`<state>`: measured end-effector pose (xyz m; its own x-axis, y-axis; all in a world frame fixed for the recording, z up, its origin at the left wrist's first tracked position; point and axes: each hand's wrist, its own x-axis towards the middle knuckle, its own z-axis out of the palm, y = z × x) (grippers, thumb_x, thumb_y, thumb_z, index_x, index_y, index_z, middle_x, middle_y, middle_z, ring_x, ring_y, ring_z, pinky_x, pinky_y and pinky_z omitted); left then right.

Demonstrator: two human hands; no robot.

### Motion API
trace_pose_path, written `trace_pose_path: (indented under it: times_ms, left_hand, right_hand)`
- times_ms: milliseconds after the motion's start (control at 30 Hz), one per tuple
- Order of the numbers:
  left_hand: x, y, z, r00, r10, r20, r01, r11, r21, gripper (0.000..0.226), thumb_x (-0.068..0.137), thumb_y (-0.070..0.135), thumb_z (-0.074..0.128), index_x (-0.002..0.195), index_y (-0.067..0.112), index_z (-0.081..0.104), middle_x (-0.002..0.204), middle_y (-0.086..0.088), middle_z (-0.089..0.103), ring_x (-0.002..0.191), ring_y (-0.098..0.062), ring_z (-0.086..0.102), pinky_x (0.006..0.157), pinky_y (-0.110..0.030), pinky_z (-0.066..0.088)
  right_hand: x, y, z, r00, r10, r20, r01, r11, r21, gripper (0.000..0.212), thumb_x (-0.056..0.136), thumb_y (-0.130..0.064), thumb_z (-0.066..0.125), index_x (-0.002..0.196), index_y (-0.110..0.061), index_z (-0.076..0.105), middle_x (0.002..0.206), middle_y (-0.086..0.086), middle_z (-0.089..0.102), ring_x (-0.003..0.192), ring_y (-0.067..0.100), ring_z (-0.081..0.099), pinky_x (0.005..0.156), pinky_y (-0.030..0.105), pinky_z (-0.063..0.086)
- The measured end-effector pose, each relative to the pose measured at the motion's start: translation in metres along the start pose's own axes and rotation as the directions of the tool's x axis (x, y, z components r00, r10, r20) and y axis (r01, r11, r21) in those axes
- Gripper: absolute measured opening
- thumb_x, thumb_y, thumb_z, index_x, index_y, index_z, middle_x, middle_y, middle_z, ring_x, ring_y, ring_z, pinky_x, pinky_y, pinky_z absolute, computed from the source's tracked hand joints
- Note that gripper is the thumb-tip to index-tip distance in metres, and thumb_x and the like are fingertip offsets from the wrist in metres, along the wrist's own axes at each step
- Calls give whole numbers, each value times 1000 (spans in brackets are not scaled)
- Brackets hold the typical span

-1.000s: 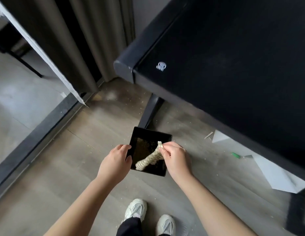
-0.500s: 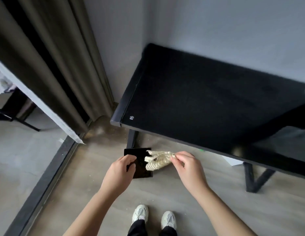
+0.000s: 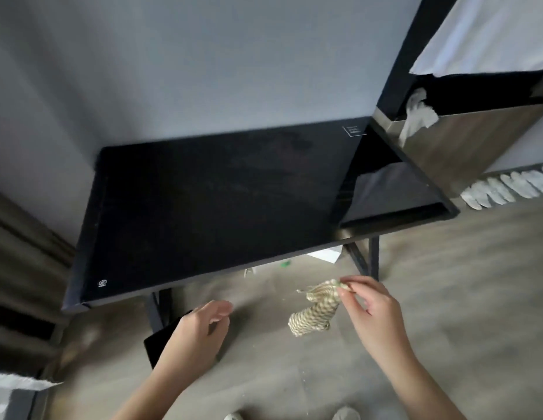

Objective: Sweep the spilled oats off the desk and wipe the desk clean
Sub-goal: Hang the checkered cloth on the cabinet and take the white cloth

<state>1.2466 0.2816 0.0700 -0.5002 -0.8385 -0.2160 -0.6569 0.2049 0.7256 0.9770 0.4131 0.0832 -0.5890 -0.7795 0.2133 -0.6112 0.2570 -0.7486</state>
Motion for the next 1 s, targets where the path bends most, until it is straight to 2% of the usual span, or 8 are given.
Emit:
trace_pose_path:
  times_ms: [100,200,367,500,600,667,800,1000]
  left_hand:
    - [26,52,36,999,51,18,-51,998,21,27,95,20,50,115,34,61,110,22,61,103,1,57,90,-21,45]
    - [42,108,81,998,56,-9,-56,998,-6,27,94,17,52,114,30,64,110,19,62,103,-3,58,89,-22,44]
    - [57,185,164,1000,28,-13,-29,993,-114,24,93,14,54,103,33,65,104,23,65,94,5,60,77,-11,41]
    - [70,232,219,996,37,77,-27,992,-124,26,94,17,53,96,40,64,93,35,64,91,10,61,70,-3,41]
    - [98,263,253,986,65,154,-50,994,-100,31,94,15,53,93,45,60,92,33,65,92,17,56,71,1,38]
    - [126,283,273,979,77,188,-60,994,-91,33,94,14,53,92,47,57,93,31,65,91,15,57,72,0,39]
    - [198,330,319,960,111,258,-92,992,-84,30,94,17,53,96,47,58,97,26,66,95,5,60,81,-10,43]
    - [309,436,374,900,208,384,-172,977,-125,21,96,19,53,105,36,61,101,19,66,96,4,59,83,-15,46]
  right_hand:
    - [4,42,-47,997,44,-67,-45,999,-1,11,85,-7,72,88,-16,77,96,-15,68,97,5,62,84,18,48]
    - [10,84,-99,995,75,-69,-76,997,-4,10,86,-11,70,89,-16,77,96,-15,67,98,6,62,83,28,52]
    - [25,150,-180,994,82,-72,-84,996,-26,11,87,-8,69,91,-15,76,95,-13,67,95,7,63,79,26,52]
    - [48,197,-227,984,131,-124,-135,991,-26,12,87,-8,68,93,-14,76,96,-16,67,95,10,64,78,24,51]
    - [72,233,-254,959,221,-177,-221,975,24,12,88,-8,67,94,-14,75,96,-15,67,94,12,65,78,18,49]
    - [91,255,-270,940,278,-196,-272,961,56,12,89,-10,66,93,-17,74,96,-15,67,93,8,64,79,17,48]
    - [135,304,-304,906,361,-222,-363,931,37,15,89,-11,66,89,-23,72,95,-16,66,91,-4,59,71,4,41]
    - [207,361,-359,842,424,-334,-457,889,-22,15,85,-14,72,84,-29,73,94,-19,66,91,2,59,73,9,41]
